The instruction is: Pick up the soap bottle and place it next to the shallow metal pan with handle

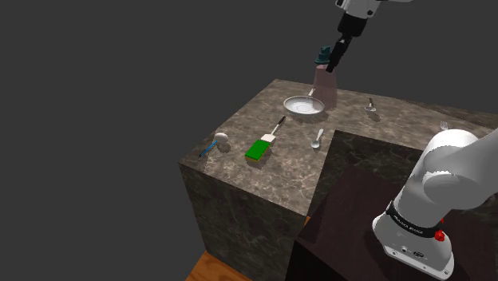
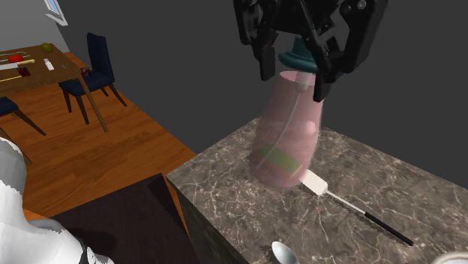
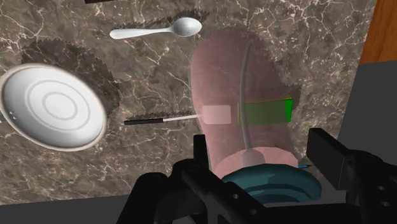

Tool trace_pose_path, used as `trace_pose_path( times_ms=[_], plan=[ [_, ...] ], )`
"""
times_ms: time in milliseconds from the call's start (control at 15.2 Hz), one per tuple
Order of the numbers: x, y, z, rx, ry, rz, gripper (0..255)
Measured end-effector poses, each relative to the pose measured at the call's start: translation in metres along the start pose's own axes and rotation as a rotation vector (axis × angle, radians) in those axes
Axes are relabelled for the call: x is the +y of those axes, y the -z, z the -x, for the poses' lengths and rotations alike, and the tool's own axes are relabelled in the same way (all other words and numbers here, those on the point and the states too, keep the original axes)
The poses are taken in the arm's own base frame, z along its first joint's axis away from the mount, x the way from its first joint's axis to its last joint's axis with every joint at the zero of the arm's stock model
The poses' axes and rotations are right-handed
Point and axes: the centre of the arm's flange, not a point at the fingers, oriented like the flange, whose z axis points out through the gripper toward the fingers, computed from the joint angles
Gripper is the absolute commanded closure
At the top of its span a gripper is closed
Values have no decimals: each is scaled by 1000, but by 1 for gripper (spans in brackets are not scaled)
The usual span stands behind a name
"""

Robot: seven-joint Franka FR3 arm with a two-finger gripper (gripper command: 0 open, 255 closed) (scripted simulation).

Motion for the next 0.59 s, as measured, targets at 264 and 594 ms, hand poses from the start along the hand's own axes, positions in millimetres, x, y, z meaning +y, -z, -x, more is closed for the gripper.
trace_pose_path(
  times_ms=[264,594],
  plan=[
    [49,-10,14,0,0,0,255],
    [111,-27,34,0,0,-1,255]
  ],
)
